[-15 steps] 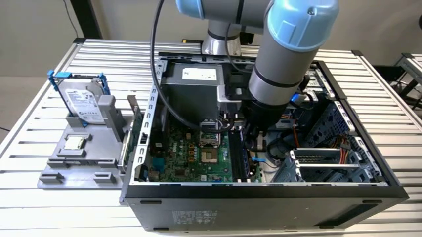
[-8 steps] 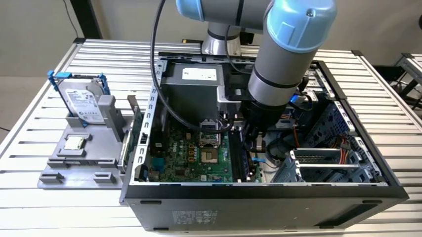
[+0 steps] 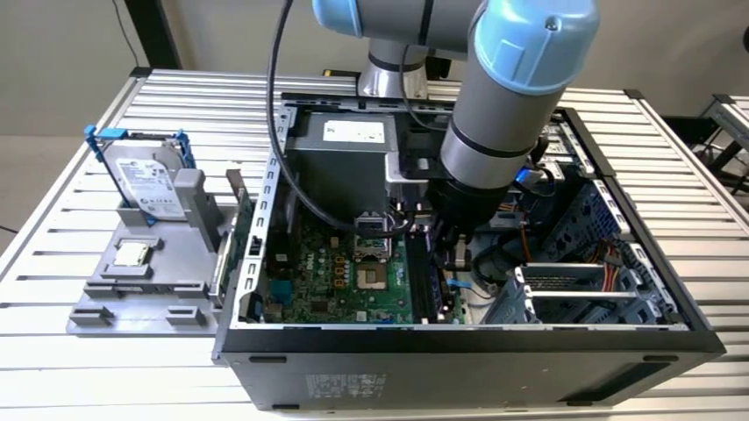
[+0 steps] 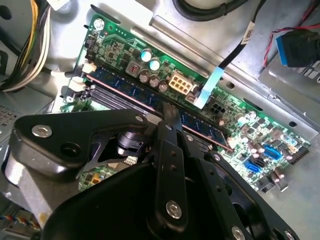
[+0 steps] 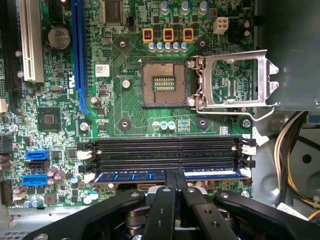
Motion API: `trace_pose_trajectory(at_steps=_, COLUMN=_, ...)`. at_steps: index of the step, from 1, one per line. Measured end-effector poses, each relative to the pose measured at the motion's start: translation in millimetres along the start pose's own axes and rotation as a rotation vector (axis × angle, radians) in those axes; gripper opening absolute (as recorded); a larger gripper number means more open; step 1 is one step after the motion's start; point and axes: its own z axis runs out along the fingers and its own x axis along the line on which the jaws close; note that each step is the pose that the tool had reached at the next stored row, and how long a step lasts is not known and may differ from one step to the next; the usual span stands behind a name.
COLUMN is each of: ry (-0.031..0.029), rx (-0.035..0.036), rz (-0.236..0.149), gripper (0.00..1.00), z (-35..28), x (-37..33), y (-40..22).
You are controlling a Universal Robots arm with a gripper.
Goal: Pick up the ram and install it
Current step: 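Press down the ram until it locks into place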
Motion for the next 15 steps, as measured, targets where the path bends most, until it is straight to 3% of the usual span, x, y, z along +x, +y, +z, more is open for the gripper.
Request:
trace_pose_trajectory(at_steps=2, ry=0.0031, rx=-0.0004, rz=0.0, gripper=0.0, z=-7.8, x=0.1, y=0.2)
trace_pose_trajectory(at_steps=11, ry=0.0039, rx=-0.0003, rz=0.0, gripper=0.0, z=-35.9, x=-1.0, y=0.9)
trace_pose_trajectory(at_steps=15, ry=0.0038, rx=-0.0003, rz=0.0, gripper=0.0, z=-53.5, x=-1.7, y=1.3)
